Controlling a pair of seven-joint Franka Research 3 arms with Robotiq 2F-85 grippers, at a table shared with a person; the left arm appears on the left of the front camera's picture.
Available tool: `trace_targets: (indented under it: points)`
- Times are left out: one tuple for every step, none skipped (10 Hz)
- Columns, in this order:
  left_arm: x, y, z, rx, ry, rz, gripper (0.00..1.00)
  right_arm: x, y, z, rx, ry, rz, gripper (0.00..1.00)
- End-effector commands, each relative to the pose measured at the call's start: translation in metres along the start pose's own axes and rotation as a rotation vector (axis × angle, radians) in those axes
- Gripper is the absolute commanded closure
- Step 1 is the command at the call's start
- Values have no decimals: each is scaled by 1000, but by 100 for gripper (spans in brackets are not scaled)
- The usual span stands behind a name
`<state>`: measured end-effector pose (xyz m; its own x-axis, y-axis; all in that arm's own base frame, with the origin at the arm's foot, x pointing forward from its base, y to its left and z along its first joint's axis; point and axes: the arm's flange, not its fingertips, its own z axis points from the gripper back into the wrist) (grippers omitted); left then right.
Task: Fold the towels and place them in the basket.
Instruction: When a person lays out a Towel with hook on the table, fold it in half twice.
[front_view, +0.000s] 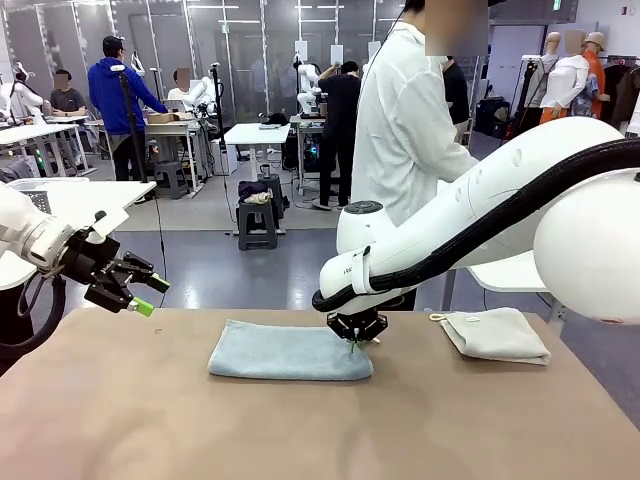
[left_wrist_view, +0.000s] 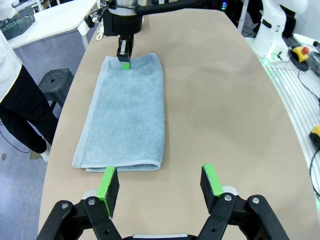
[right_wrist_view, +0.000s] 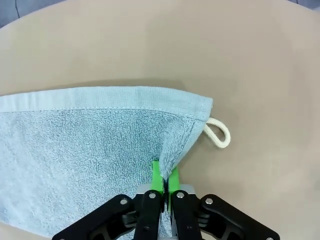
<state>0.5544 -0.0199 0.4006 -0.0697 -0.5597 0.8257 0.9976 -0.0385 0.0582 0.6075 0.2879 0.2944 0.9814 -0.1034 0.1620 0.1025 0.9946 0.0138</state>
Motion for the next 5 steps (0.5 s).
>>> trace_targets:
  points:
    - [0, 0, 2, 2, 0, -10, 17, 2, -15, 4, -6, -20, 38, 100]
    - [0, 0, 2, 2, 0, -10, 17, 7, -33, 9, 9, -28, 54, 100]
    - [0, 0, 2, 2, 0, -10, 17, 10, -48, 11, 5, -41, 64, 100]
    - [0, 0, 2, 2, 0, -10, 17, 13, -61, 12, 3, -43, 65, 100]
    - [0, 0, 2, 2, 0, -10, 17, 14, -71, 14, 0, -51, 65, 100]
